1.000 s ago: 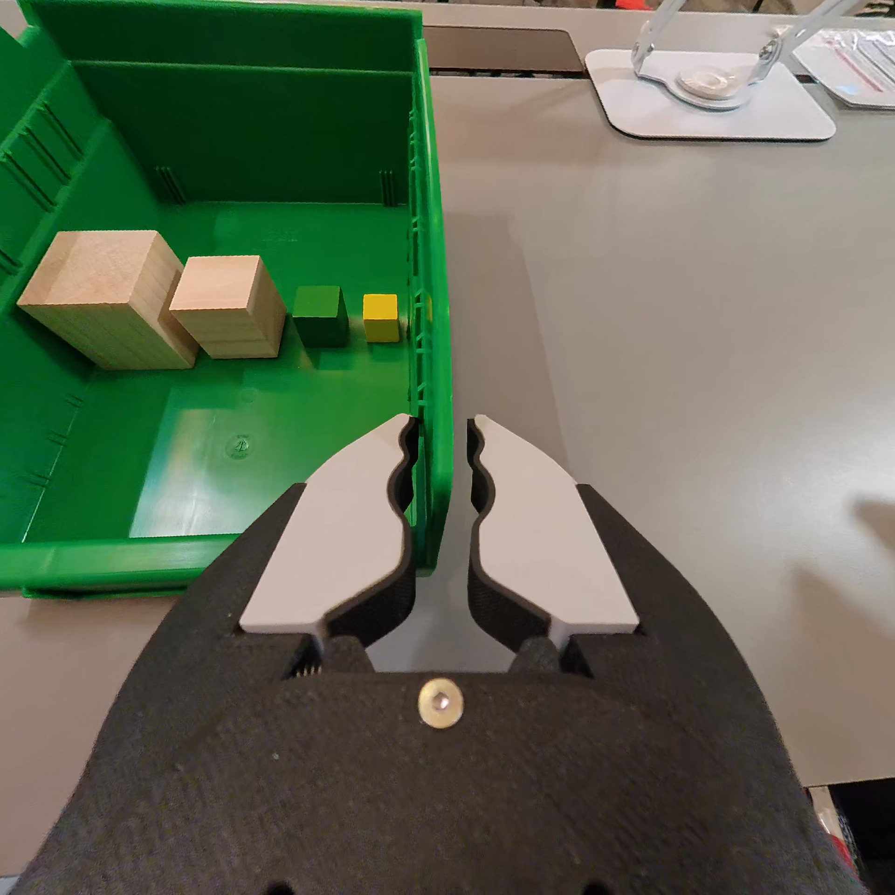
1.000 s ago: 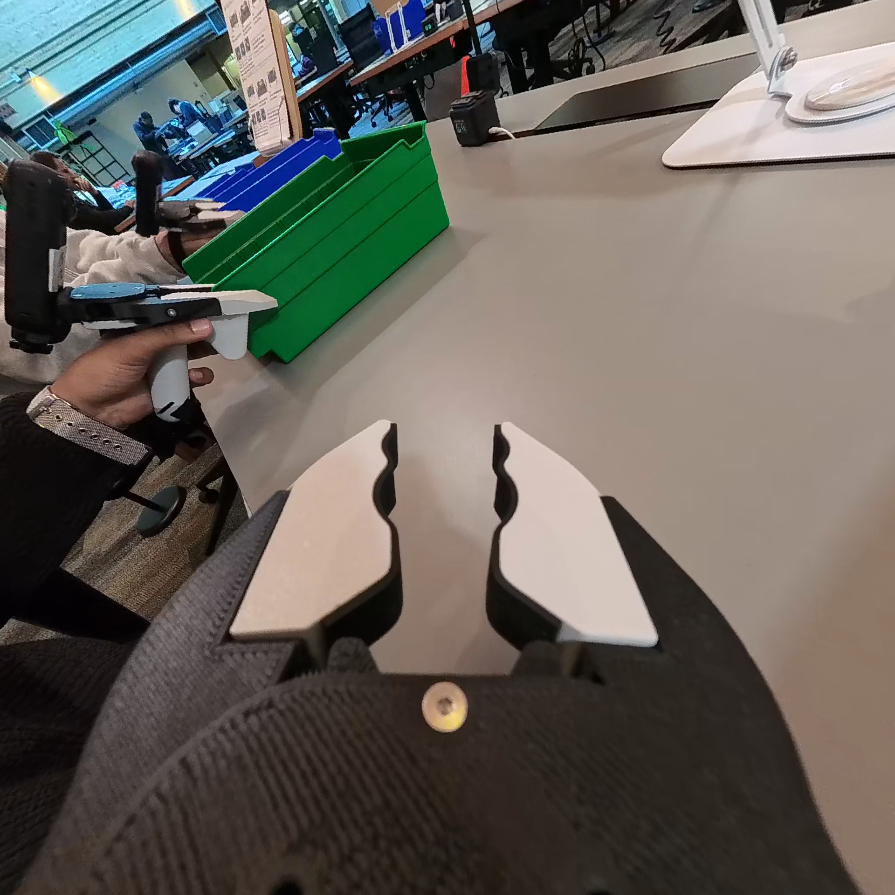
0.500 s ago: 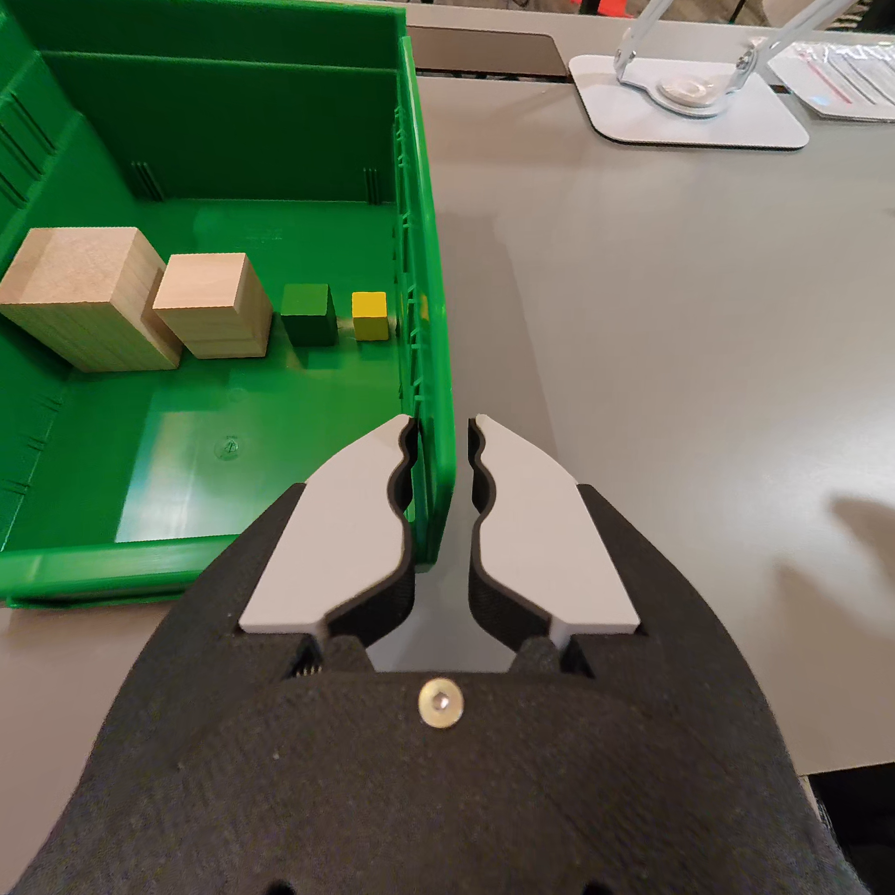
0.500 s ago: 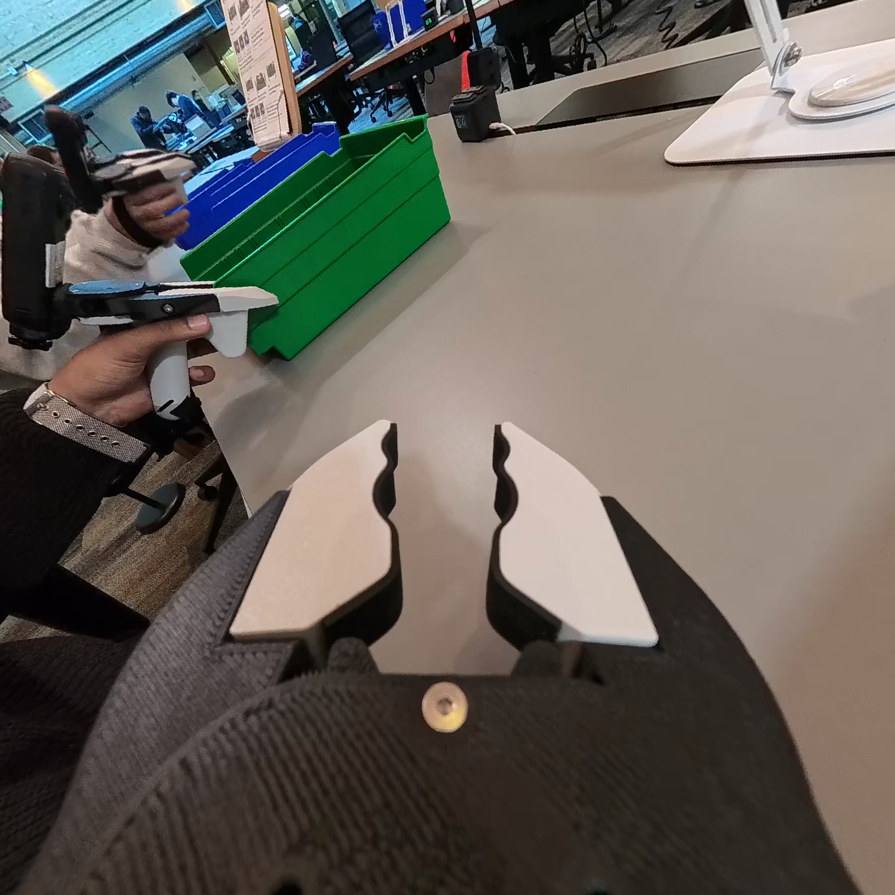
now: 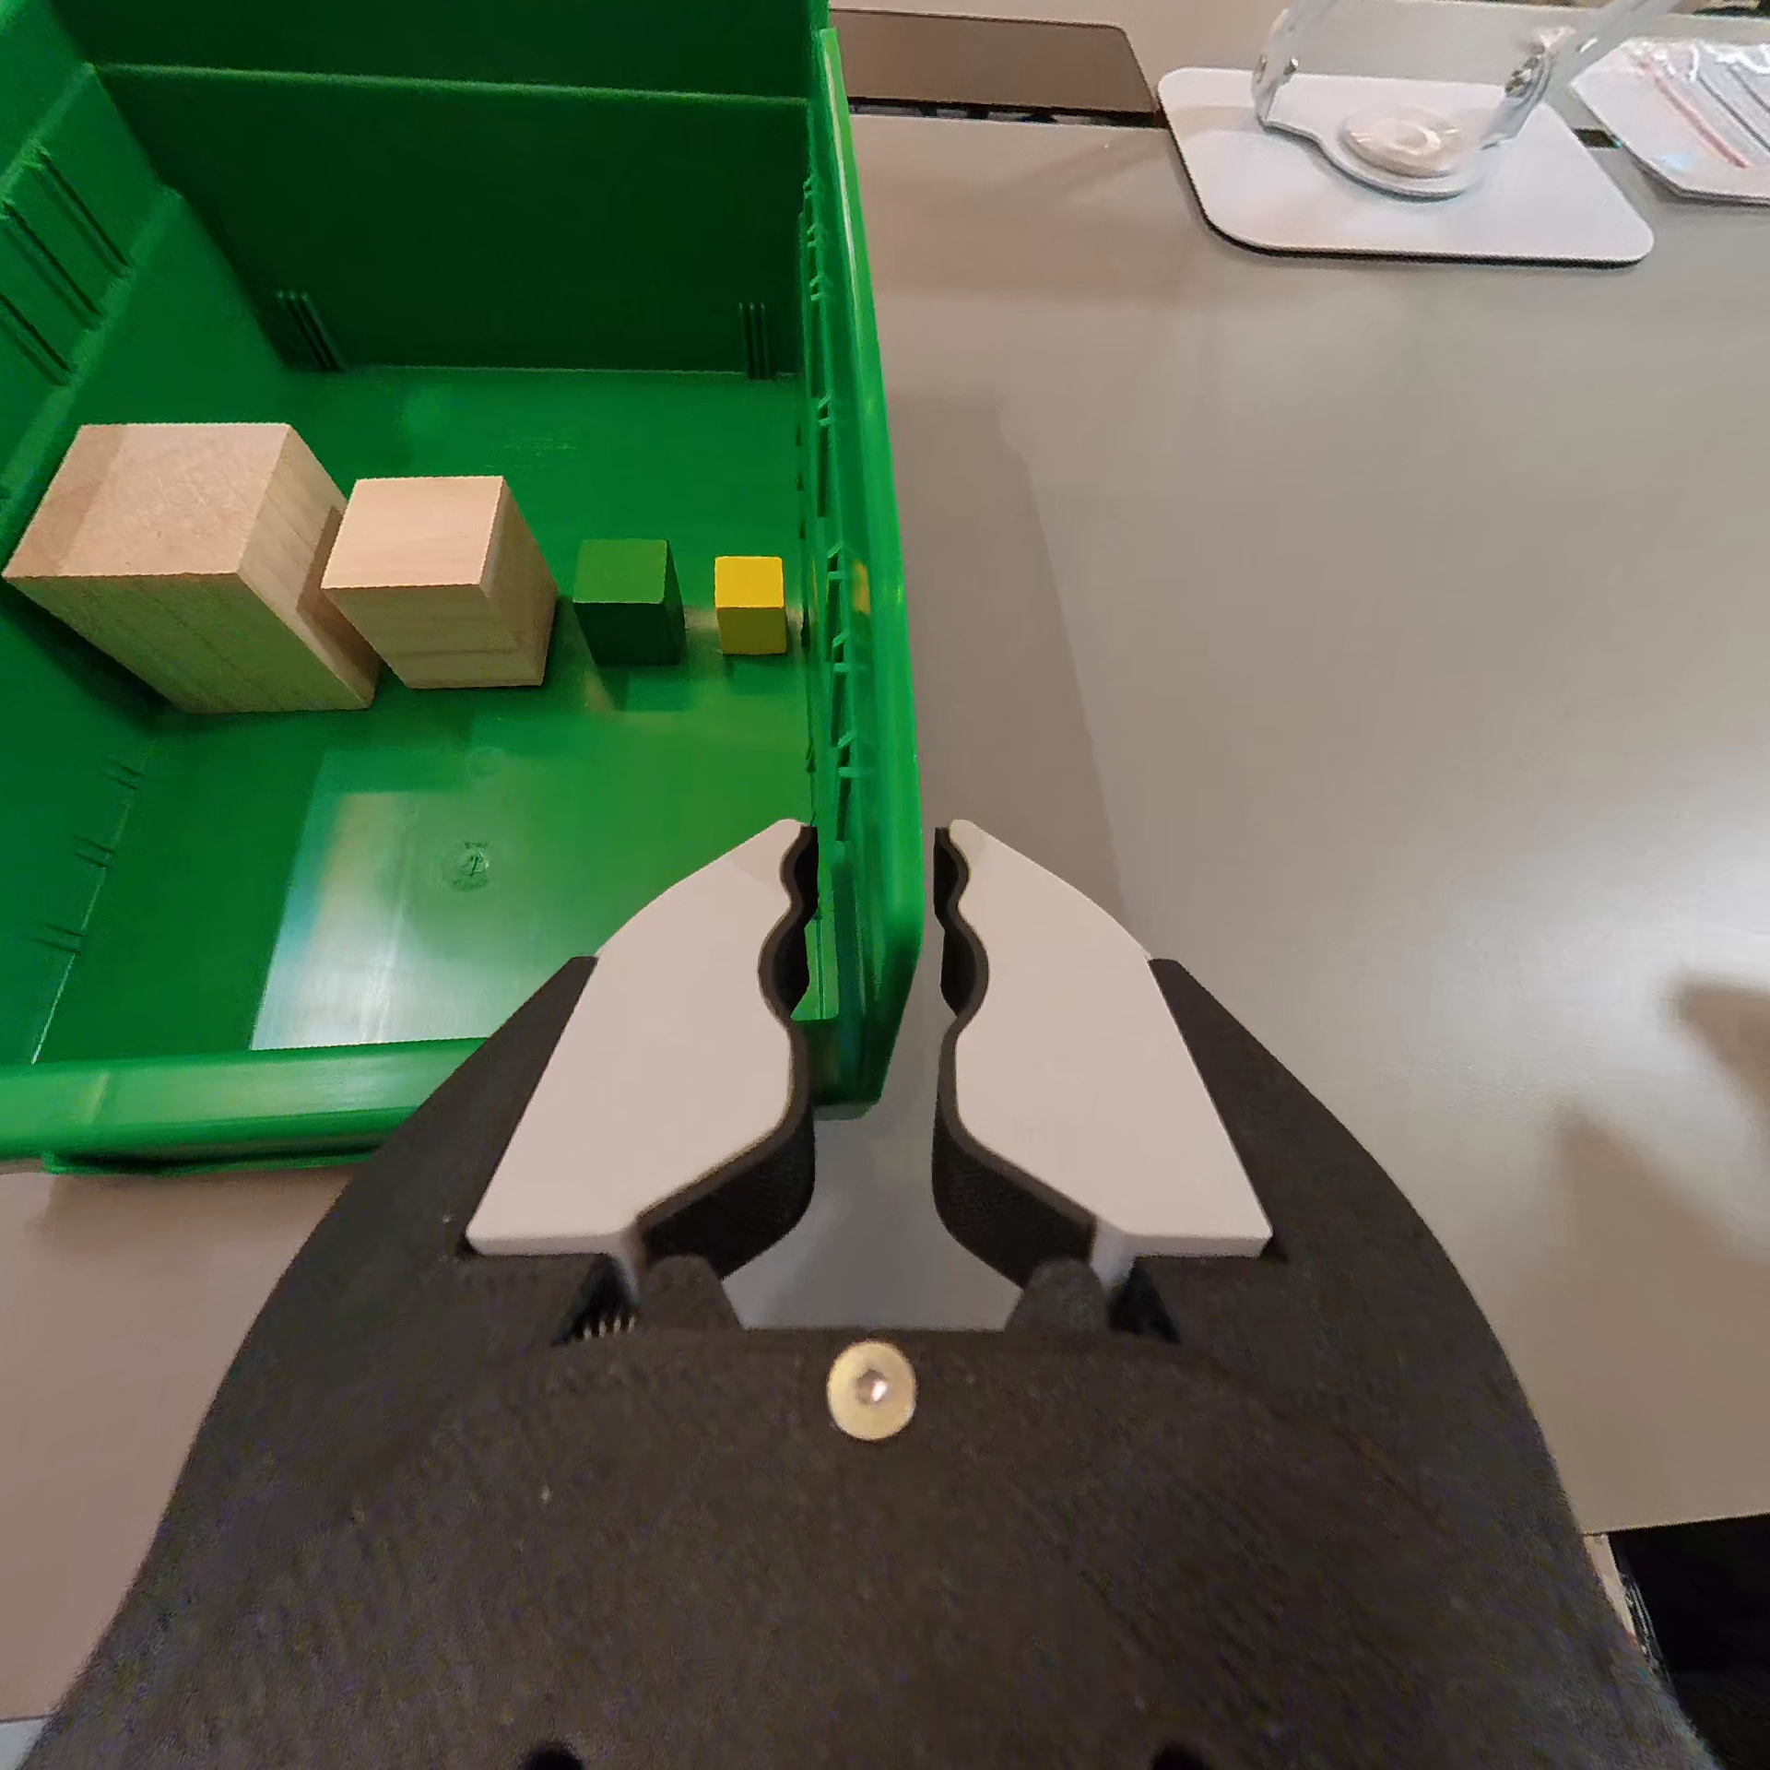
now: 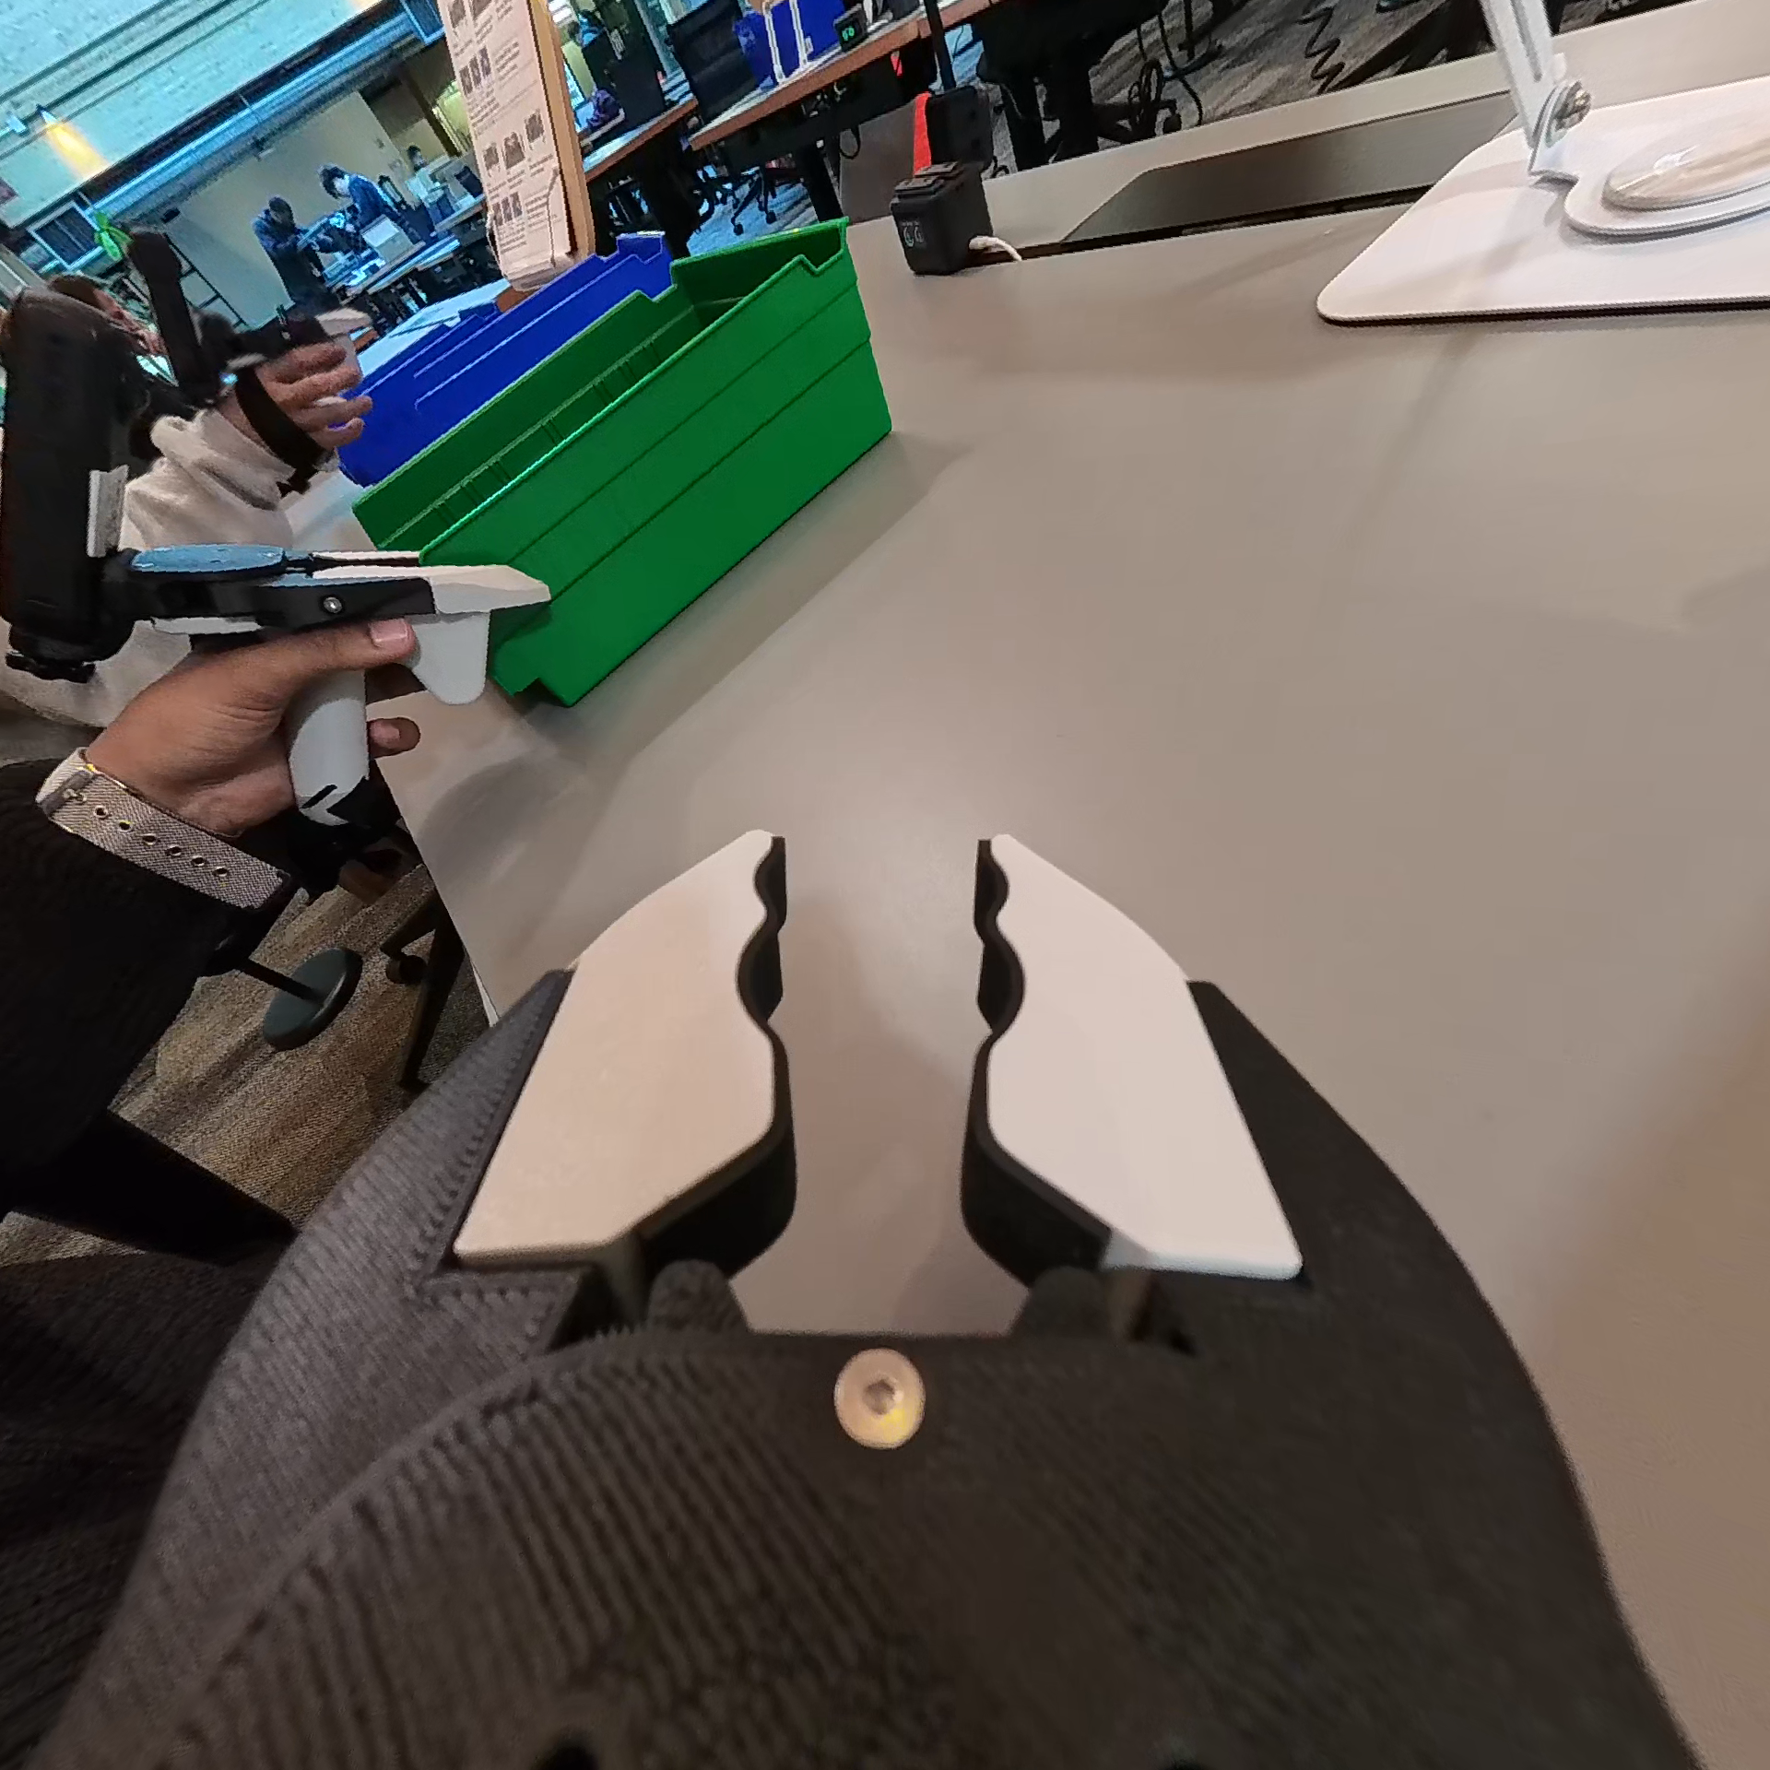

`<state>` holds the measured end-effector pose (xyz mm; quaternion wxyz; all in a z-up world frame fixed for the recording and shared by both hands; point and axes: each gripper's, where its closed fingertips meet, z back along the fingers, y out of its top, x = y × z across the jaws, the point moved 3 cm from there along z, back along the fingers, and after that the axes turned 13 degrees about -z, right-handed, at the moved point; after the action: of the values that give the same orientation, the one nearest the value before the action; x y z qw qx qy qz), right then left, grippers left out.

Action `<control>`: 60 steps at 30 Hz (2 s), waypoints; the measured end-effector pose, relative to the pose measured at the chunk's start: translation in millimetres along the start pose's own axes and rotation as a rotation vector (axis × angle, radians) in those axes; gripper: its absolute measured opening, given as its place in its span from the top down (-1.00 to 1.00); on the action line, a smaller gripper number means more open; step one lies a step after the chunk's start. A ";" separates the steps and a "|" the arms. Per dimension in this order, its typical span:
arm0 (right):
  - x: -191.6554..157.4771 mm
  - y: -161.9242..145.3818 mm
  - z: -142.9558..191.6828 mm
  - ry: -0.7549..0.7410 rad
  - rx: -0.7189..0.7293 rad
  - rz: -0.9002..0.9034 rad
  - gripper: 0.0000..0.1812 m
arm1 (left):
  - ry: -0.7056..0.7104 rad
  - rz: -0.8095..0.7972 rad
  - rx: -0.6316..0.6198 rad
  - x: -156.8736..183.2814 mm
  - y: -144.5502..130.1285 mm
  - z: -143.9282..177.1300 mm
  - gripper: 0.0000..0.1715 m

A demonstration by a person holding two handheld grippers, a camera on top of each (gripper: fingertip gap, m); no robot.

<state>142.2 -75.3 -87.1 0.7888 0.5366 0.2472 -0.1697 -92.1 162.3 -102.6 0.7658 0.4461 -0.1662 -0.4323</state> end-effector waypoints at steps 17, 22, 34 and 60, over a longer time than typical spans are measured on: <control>-6.6 6.1 3.7 0.048 0.040 -0.025 0.56 | 0.220 -0.160 0.323 6.7 63.7 62.1 0.65; -6.9 5.0 2.0 0.034 0.033 -0.004 0.52 | 0.097 -0.160 0.380 39.4 71.0 65.0 0.61; 7.2 48.7 54.9 -0.321 0.324 0.244 0.51 | -0.078 -0.184 0.266 82.4 43.0 32.0 0.58; 142.8 21.9 183.7 -0.909 0.125 0.128 0.97 | -0.215 -0.040 0.206 81.3 30.8 15.8 0.59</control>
<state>309.2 -238.5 -96.7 0.7922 0.4686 -0.1680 -0.3531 -40.0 94.9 -79.2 0.6849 0.4767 -0.2821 -0.4733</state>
